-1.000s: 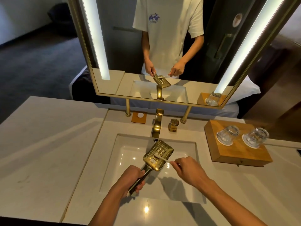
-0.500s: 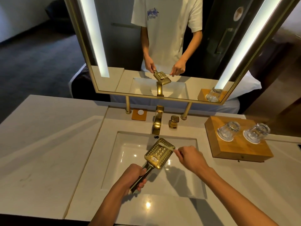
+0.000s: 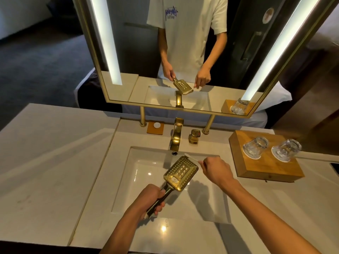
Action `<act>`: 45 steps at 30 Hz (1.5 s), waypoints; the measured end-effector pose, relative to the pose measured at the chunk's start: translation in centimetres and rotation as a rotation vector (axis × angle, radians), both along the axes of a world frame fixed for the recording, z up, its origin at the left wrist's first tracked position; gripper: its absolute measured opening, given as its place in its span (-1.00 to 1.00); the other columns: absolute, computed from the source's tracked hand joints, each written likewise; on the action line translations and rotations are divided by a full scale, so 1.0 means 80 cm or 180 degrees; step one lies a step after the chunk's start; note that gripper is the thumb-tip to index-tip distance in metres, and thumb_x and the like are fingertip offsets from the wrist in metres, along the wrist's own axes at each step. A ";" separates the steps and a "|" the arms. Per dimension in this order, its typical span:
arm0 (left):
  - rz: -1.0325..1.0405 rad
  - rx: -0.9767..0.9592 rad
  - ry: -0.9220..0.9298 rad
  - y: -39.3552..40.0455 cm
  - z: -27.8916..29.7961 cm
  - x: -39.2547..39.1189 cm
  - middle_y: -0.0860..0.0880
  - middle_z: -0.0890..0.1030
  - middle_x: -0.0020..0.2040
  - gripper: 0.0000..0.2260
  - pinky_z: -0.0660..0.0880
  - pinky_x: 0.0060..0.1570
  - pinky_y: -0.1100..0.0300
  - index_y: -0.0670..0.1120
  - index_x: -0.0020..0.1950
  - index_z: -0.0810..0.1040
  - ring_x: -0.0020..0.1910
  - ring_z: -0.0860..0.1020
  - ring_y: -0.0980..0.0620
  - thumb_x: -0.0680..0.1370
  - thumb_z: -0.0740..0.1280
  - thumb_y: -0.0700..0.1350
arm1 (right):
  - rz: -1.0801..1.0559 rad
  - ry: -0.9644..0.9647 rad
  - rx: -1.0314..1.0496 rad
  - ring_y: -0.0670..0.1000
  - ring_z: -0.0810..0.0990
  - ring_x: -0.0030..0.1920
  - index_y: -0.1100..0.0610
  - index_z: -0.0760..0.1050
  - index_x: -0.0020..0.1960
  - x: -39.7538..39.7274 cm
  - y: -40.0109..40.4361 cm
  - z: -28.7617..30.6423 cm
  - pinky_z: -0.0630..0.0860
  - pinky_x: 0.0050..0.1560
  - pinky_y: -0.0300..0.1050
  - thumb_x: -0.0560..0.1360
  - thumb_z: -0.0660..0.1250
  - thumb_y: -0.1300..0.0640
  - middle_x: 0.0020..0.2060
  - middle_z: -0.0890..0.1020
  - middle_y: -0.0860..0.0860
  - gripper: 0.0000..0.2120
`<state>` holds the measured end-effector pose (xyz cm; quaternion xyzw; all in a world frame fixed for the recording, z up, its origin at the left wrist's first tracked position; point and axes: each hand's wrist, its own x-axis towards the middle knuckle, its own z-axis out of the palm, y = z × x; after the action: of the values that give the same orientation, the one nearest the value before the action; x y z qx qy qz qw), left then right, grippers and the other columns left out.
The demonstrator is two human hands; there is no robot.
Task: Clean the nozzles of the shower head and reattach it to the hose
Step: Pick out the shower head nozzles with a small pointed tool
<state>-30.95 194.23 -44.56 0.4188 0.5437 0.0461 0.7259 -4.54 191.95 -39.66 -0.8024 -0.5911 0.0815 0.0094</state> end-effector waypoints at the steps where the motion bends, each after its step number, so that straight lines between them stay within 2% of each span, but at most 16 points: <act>1: 0.0006 0.0005 0.0003 0.001 0.000 0.000 -0.12 0.58 -0.39 -0.81 0.39 -0.48 0.19 -0.23 -0.06 0.54 -0.50 0.47 0.00 0.62 0.19 -0.17 | 0.0099 0.0062 0.0031 0.05 0.57 -0.32 0.04 0.47 -0.25 -0.006 -0.004 -0.003 0.52 -0.26 -0.09 0.63 0.09 -0.17 -0.33 0.58 0.01 -0.58; 5: 0.0028 0.0022 0.0046 0.004 0.001 0.000 -0.12 0.58 -0.38 -0.81 0.39 -0.48 0.19 -0.23 -0.05 0.54 -0.50 0.48 0.00 0.63 0.18 -0.18 | 0.0804 0.0208 -0.0069 -0.02 0.55 -0.36 0.01 0.53 -0.15 -0.046 -0.040 -0.024 0.56 -0.32 -0.07 0.63 0.03 -0.22 -0.32 0.60 -0.03 -0.56; 11: -0.0025 0.0002 0.0067 0.004 0.002 0.001 -0.14 0.58 -0.36 -0.81 0.40 -0.46 0.18 -0.24 -0.03 0.54 -0.49 0.48 0.00 0.63 0.18 -0.18 | 0.0103 -0.0233 -0.0079 0.11 0.62 -0.23 0.08 0.53 -0.20 -0.002 0.003 0.005 0.53 -0.20 -0.06 0.63 0.07 -0.17 -0.26 0.63 0.05 -0.56; 14: -0.0069 0.0086 0.0123 0.010 0.004 0.003 -0.13 0.59 -0.37 -0.81 0.41 -0.46 0.18 -0.24 -0.03 0.54 -0.50 0.49 0.00 0.63 0.19 -0.17 | 0.0289 -0.0100 -0.0051 0.04 0.60 -0.32 0.05 0.54 -0.18 -0.021 -0.006 -0.005 0.60 -0.23 -0.03 0.63 0.07 -0.18 -0.31 0.59 0.00 -0.56; 16: -0.0078 0.0081 0.0186 0.013 0.003 0.003 -0.12 0.59 -0.37 -0.80 0.41 -0.46 0.18 -0.25 -0.02 0.55 -0.49 0.50 0.00 0.63 0.20 -0.17 | 0.0611 -0.0093 -0.0028 0.02 0.57 -0.39 0.04 0.54 -0.19 -0.045 -0.026 -0.018 0.53 -0.36 -0.08 0.62 0.08 -0.17 -0.36 0.56 -0.02 -0.58; 18: -0.0082 0.0046 0.0212 0.013 0.001 0.001 -0.13 0.60 -0.37 -0.80 0.42 -0.46 0.19 -0.25 -0.02 0.56 -0.49 0.50 0.00 0.62 0.20 -0.17 | 0.0752 -0.0179 -0.0011 0.04 0.57 -0.39 0.02 0.54 -0.20 -0.048 -0.028 -0.019 0.45 -0.39 -0.12 0.61 0.16 -0.13 -0.37 0.56 0.00 -0.66; 20: -0.0074 -0.0005 0.0197 0.013 0.000 0.001 -0.12 0.59 -0.37 -0.81 0.42 -0.47 0.19 -0.24 -0.02 0.55 -0.49 0.50 0.00 0.62 0.20 -0.17 | 0.0518 -0.0252 -0.0018 0.03 0.58 -0.34 0.01 0.53 -0.20 -0.032 -0.010 -0.009 0.47 -0.32 -0.12 0.60 0.20 -0.09 -0.35 0.55 -0.01 -0.71; 23: -0.0136 -0.0001 0.0202 0.016 0.002 0.004 -0.12 0.59 -0.38 -0.81 0.41 -0.47 0.19 -0.25 -0.01 0.55 -0.50 0.50 0.00 0.62 0.19 -0.18 | 0.0146 -0.0186 -0.0067 0.07 0.60 -0.22 0.04 0.54 -0.17 -0.008 0.011 0.011 0.52 -0.20 -0.07 0.63 0.12 -0.13 -0.25 0.59 0.02 -0.63; 27: -0.0170 0.0057 0.0160 0.022 0.006 0.005 -0.11 0.60 -0.36 -0.80 0.42 -0.47 0.19 -0.24 0.00 0.56 -0.48 0.50 0.00 0.61 0.19 -0.16 | 0.0499 0.0039 -0.0076 0.03 0.55 -0.34 0.02 0.52 -0.21 -0.045 -0.009 0.000 0.44 -0.31 -0.12 0.62 0.13 -0.10 -0.33 0.52 -0.02 -0.66; 30: -0.0198 0.0131 0.0164 0.024 0.010 0.005 -0.11 0.60 -0.35 -0.80 0.43 -0.45 0.19 -0.22 -0.03 0.58 -0.47 0.51 0.00 0.62 0.19 -0.16 | 0.0710 0.0054 -0.0023 0.08 0.60 -0.29 0.04 0.56 -0.16 -0.058 -0.016 -0.003 0.52 -0.26 -0.07 0.61 0.11 -0.10 -0.28 0.61 0.03 -0.64; 33: -0.0186 0.0163 0.0156 0.026 0.016 0.008 -0.12 0.60 -0.35 -0.80 0.42 -0.44 0.20 -0.22 -0.04 0.56 -0.48 0.50 0.00 0.62 0.19 -0.16 | 0.0370 -0.0008 -0.0043 0.08 0.63 -0.22 0.05 0.56 -0.12 -0.029 0.008 0.014 0.60 -0.13 0.01 0.63 0.10 -0.11 -0.23 0.63 0.03 -0.64; 36: -0.0220 0.0198 0.0180 0.028 0.020 0.010 -0.12 0.60 -0.35 -0.80 0.43 -0.44 0.19 -0.23 -0.03 0.56 -0.48 0.50 -0.01 0.62 0.19 -0.16 | 0.0018 -0.0030 0.0031 0.13 0.65 -0.16 0.07 0.57 -0.10 -0.011 0.017 0.022 0.59 -0.13 0.01 0.63 0.10 -0.12 -0.19 0.65 0.06 -0.62; 39: -0.0204 0.0197 0.0191 0.027 0.022 0.011 -0.11 0.60 -0.36 -0.80 0.43 -0.43 0.19 -0.23 -0.03 0.56 -0.48 0.51 -0.01 0.61 0.19 -0.17 | 0.0371 0.0134 -0.0125 0.03 0.62 -0.24 0.04 0.58 -0.11 -0.044 -0.004 0.004 0.60 -0.16 -0.02 0.61 0.16 -0.06 -0.24 0.62 0.01 -0.71; 42: -0.0237 0.0196 0.0206 0.025 0.023 0.011 -0.11 0.60 -0.35 -0.79 0.44 -0.42 0.18 -0.25 0.00 0.57 -0.47 0.51 -0.01 0.61 0.19 -0.16 | 0.0844 0.0101 -0.0160 0.07 0.63 -0.25 0.01 0.58 -0.07 -0.072 -0.024 -0.005 0.58 -0.21 -0.04 0.59 0.16 -0.04 -0.22 0.65 0.02 -0.75; 45: -0.0243 0.0210 0.0149 0.024 0.029 0.012 -0.12 0.59 -0.34 -0.79 0.43 -0.43 0.18 -0.25 0.01 0.56 -0.47 0.50 -0.01 0.62 0.19 -0.16 | 0.0560 0.0082 -0.0011 0.05 0.62 -0.22 0.02 0.59 -0.09 -0.057 -0.004 0.010 0.54 -0.19 -0.07 0.62 0.12 -0.12 -0.22 0.64 0.01 -0.65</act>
<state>-30.02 196.18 -42.28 0.4639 0.5423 0.0265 0.7000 -9.12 191.66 -38.85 -0.7463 -0.6590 0.0933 0.0084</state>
